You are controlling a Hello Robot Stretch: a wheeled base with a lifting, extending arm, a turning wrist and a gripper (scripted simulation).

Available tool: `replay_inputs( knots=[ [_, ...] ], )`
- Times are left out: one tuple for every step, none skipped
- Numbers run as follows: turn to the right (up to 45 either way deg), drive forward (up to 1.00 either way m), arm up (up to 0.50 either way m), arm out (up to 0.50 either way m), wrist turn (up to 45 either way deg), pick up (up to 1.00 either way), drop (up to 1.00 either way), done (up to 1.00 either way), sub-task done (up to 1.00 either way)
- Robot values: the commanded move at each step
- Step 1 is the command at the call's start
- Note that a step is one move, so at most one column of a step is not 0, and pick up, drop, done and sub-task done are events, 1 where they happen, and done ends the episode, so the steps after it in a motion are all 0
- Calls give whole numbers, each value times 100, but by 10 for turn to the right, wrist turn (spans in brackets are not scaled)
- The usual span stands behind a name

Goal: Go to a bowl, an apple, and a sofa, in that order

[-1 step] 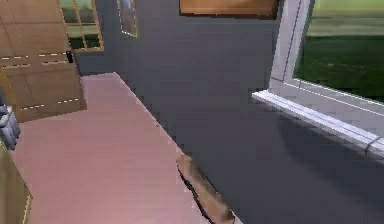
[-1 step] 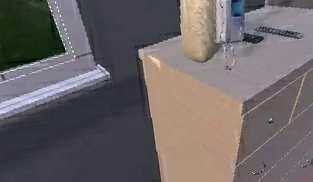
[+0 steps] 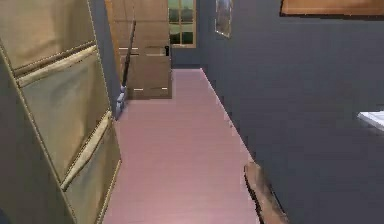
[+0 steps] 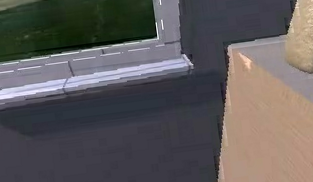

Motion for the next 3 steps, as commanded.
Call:
replay_inputs(
  knots=[
    [0, 100, 0, 0, 0, 0, 0, 0, 0],
    [0, 100, 0, 0, 0, 0, 0, 0, 0],
    [0, 100, 0, 0, 0, 0, 0, 0, 0]
  ],
)
